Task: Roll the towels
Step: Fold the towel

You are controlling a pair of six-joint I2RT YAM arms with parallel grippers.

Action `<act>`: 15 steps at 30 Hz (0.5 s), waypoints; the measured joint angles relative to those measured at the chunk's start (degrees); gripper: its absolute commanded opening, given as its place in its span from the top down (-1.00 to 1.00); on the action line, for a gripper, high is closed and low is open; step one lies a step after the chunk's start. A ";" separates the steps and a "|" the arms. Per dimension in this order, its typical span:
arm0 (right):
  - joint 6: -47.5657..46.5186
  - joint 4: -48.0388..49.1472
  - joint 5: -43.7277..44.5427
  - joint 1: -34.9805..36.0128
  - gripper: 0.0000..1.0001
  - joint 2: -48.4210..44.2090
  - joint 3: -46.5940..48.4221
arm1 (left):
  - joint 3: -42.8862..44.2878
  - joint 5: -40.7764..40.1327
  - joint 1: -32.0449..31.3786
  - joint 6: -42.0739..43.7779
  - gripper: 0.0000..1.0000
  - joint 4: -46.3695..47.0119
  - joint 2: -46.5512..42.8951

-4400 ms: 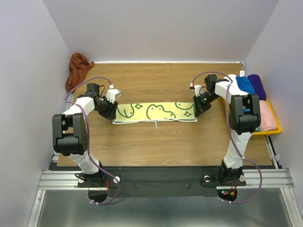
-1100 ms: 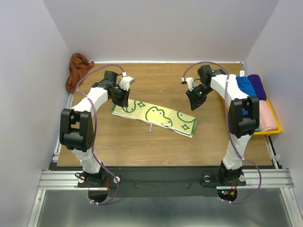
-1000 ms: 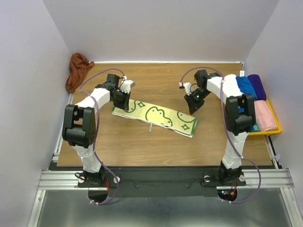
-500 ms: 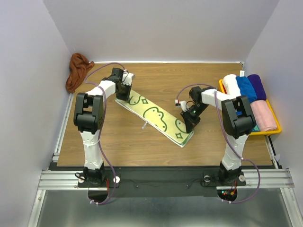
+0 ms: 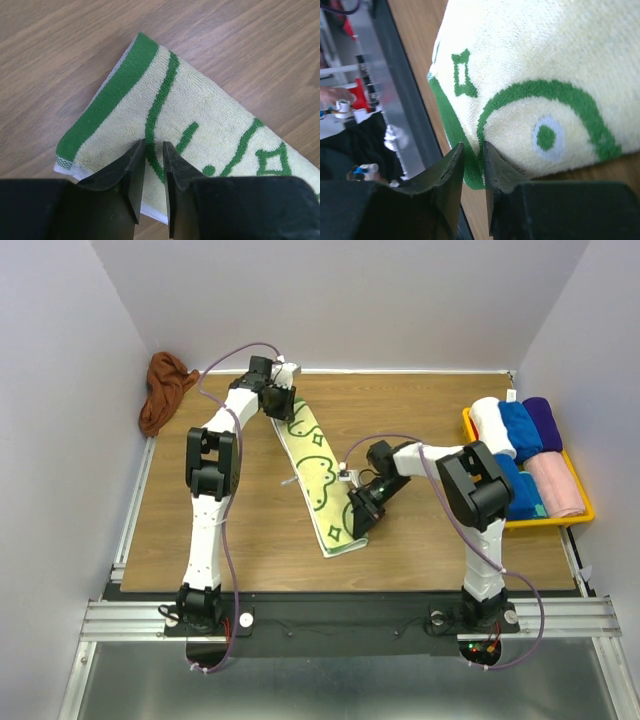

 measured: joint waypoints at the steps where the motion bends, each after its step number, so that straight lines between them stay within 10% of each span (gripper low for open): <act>1: 0.55 0.39 -1.03 0.83 0.40 0.74 0.26 | 0.00 0.61 0.00 0.26 0.32 -0.04 -0.11; 15: 4.87 3.72 -4.59 3.02 0.31 -8.92 -4.07 | -29.22 6.69 0.63 2.38 -0.68 10.88 -35.95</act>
